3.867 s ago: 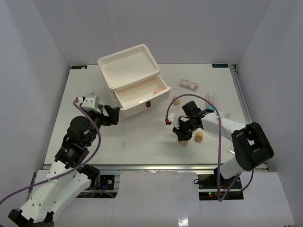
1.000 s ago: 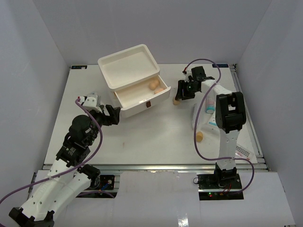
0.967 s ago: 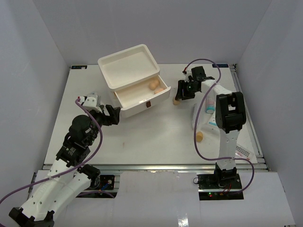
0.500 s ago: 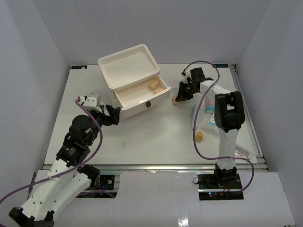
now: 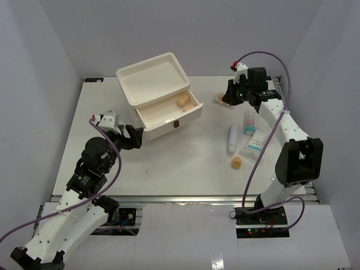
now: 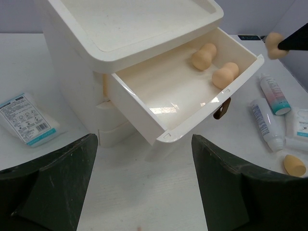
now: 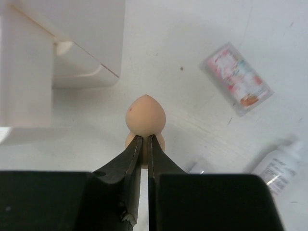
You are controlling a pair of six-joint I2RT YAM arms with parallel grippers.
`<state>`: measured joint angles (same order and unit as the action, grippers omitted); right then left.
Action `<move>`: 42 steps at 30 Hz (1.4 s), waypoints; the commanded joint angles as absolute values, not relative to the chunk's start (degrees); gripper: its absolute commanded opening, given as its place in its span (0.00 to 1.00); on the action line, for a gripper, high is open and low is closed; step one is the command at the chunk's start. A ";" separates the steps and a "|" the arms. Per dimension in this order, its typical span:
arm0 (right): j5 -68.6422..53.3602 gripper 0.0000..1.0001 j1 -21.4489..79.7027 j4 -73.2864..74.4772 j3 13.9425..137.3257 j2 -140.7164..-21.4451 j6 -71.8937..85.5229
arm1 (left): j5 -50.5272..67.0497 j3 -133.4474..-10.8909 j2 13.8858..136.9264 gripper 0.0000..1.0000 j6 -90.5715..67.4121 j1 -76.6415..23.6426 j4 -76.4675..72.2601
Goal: Organize the makeup
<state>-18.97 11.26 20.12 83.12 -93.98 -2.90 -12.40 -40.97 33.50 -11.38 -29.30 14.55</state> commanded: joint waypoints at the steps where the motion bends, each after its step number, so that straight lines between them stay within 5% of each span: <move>1: -25.50 0.08 13.35 17.28 87.02 -88.38 -9.71 | -11.25 -41.13 33.05 0.90 -11.07 -28.92 13.97; 15: -29.13 0.14 35.26 24.04 101.23 -100.28 -15.20 | -11.69 -41.04 33.05 0.91 -10.99 -28.94 13.97; 21: -27.78 0.56 36.48 25.49 102.48 -102.22 -17.30 | -11.51 -41.04 32.78 0.91 -10.99 -28.92 13.97; 26: -29.80 0.73 36.22 26.90 101.32 -97.74 -23.16 | -11.25 -41.13 32.77 0.91 -10.99 -28.92 13.97; 36: -44.41 0.70 26.63 41.52 84.62 -80.00 -53.52 | -10.69 -41.08 31.73 0.91 -11.16 -28.96 13.94; 42: -32.67 0.67 21.47 52.64 70.48 -74.03 -69.49 | -9.98 -41.13 32.12 0.91 -11.25 -28.96 13.97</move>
